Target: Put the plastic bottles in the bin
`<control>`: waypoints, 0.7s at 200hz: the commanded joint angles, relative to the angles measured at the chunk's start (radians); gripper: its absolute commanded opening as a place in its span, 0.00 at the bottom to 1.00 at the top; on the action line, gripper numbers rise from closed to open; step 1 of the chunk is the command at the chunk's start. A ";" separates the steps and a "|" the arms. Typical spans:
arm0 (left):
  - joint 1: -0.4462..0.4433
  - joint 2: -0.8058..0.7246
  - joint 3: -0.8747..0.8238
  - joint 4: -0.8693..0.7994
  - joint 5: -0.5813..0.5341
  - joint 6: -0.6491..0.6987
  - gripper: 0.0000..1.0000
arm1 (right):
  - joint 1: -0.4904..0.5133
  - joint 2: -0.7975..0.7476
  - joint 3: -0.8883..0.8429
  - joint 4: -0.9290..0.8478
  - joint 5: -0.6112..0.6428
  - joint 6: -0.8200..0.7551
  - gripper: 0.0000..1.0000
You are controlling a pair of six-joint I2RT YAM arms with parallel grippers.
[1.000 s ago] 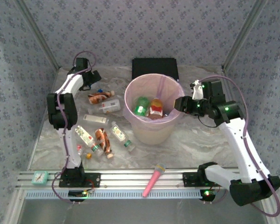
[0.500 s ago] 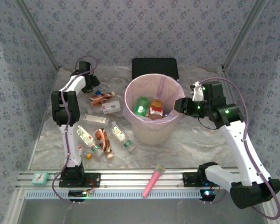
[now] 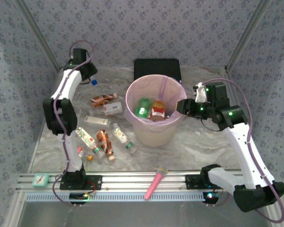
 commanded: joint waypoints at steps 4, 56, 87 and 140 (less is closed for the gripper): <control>-0.086 -0.200 0.064 -0.047 -0.008 0.077 0.47 | 0.011 -0.021 0.007 0.061 -0.040 0.003 0.46; -0.425 -0.507 -0.048 0.014 -0.057 0.224 0.45 | 0.064 -0.010 0.004 0.071 -0.006 0.009 0.46; -0.653 -0.595 -0.090 0.003 -0.076 0.324 0.42 | 0.081 -0.018 -0.004 0.072 0.021 0.014 0.46; -0.806 -0.609 -0.234 -0.082 -0.062 0.337 0.35 | 0.099 -0.013 0.012 0.074 0.032 0.019 0.45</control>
